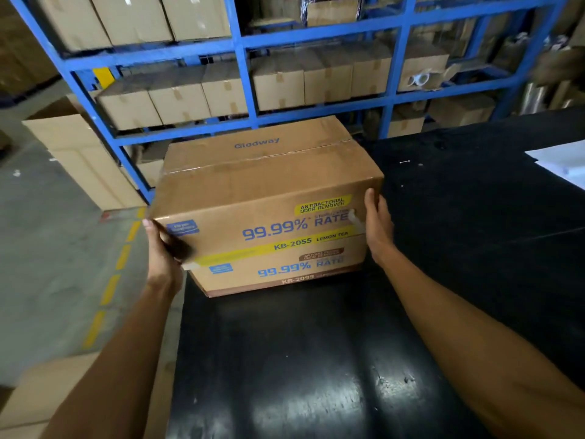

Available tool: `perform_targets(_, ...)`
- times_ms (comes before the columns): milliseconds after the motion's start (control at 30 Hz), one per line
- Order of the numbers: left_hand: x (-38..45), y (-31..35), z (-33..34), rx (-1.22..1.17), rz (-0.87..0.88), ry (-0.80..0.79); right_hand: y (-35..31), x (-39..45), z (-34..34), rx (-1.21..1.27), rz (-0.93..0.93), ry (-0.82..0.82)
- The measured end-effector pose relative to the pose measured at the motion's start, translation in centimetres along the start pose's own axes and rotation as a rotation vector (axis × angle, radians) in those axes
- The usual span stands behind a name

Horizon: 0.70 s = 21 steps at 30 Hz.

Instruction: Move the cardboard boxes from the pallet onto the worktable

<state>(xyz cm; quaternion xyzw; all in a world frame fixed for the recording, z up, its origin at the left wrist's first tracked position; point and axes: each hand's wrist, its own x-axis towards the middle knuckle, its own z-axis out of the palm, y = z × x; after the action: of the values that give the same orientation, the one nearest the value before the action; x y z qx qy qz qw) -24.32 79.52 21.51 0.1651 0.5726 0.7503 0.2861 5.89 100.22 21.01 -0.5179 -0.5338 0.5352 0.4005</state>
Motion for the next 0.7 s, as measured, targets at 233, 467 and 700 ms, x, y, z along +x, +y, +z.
perform_targets(233, 0.9, -0.5, -0.2, 0.073, -0.113, 0.149, 1.5, 0.0, 0.3, -0.061, 0.032, -0.028)
perform_targets(467, 1.9, -0.9, -0.6, 0.067, -0.094, 0.133, 2.6, 0.3, 0.4, -0.084, -0.009, -0.002)
perform_targets(700, 1.4, -1.3, -1.0, 0.095, -0.109, 0.130, 3.5, 0.2, 0.9, -0.088, -0.035, 0.040)
